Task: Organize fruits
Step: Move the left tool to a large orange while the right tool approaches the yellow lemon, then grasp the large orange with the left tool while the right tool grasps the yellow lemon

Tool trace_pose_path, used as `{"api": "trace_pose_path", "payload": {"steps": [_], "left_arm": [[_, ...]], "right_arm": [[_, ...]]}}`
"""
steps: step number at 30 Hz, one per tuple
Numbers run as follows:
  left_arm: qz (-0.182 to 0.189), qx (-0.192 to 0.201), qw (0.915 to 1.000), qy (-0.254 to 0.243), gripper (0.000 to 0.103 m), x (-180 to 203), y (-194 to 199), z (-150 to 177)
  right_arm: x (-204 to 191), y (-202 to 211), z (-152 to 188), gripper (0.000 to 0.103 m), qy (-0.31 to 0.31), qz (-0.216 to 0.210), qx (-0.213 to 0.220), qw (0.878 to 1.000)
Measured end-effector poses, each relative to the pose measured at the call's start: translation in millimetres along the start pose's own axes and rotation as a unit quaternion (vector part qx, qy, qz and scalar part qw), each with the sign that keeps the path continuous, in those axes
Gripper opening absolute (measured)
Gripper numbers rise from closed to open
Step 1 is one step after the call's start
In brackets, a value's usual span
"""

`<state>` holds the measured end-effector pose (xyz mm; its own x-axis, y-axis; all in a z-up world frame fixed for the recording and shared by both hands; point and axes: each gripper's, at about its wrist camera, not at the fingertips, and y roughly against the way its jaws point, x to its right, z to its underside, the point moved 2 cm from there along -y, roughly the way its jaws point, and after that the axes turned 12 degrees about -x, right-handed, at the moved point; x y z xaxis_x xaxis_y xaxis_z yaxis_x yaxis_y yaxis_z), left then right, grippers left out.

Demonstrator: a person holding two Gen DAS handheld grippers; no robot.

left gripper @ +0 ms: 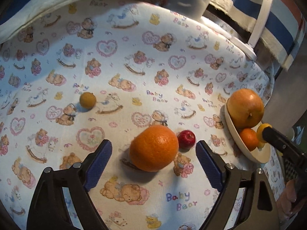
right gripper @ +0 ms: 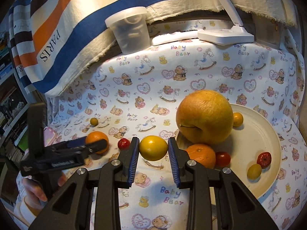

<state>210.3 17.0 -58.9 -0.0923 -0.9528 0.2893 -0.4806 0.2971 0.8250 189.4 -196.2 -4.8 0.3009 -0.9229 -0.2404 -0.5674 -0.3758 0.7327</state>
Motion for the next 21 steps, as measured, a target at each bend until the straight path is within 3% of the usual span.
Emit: {"api": "trace_pose_path", "payload": {"steps": [4,8,12,21], "left_arm": [[-0.010,0.002,0.9999,-0.002,0.070,2.0,-0.5,0.9],[-0.019,0.018,0.9996,-0.008,0.048,4.6,5.4,1.3],[-0.038,0.032,0.9986,-0.018,0.048,10.5,11.5,4.9],[-0.040,0.085,0.9952,-0.027,0.047,23.4,50.3,9.5]], "right_arm": [[-3.4,3.3,0.1,0.032,0.005,0.000,0.004,1.000],[-4.2,3.0,0.1,0.031,0.007,-0.003,0.002,1.000],[-4.5,1.6,1.6,0.032,0.010,-0.001,-0.002,1.000],[-1.4,4.9,1.5,0.032,0.005,-0.002,0.005,1.000]]}}
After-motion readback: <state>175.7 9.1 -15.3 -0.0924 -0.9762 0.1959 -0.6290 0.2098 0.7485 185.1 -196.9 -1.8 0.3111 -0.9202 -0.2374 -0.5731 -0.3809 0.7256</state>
